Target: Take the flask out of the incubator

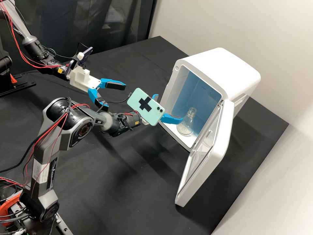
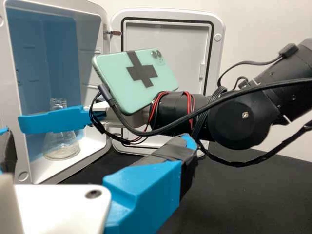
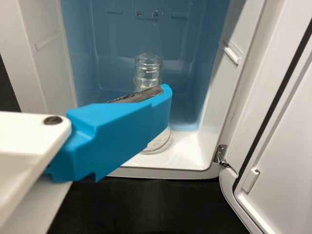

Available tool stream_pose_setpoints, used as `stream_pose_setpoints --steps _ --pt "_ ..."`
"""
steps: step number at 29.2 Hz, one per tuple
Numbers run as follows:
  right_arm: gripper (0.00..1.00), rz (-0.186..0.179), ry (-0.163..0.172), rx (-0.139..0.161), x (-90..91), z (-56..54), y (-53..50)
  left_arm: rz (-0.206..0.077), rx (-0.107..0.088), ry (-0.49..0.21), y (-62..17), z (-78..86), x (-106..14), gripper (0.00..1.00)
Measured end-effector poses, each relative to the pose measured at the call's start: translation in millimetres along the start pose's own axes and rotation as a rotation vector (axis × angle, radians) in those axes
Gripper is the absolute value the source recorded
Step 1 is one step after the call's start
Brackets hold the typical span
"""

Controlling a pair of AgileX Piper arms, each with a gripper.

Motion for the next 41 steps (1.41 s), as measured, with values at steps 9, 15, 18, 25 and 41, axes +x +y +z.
stream_pose_setpoints --steps 9,15,18,25,41 --pt "1.0 0.053 -0.066 0.012 13.4 24.4 17.4 -0.001 0.0 -0.002 -0.2 0.5 0.0 1.0" --pt "1.0 0.046 -0.115 0.018 18.0 39.1 18.8 -0.002 0.0 -0.005 -0.6 1.7 0.0 1.0" --pt "1.0 0.055 -0.129 0.03 23.4 43.1 19.8 0.0 0.0 -0.007 0.0 2.4 -0.2 1.0" --pt "1.0 0.07 -0.16 0.049 35.8 45.8 20.9 0.002 0.0 -0.011 0.5 3.4 -0.5 1.0" --pt "1.0 0.128 -0.186 0.011 71.6 25.6 19.4 -0.003 0.0 -0.019 -0.8 6.4 -0.5 1.0"
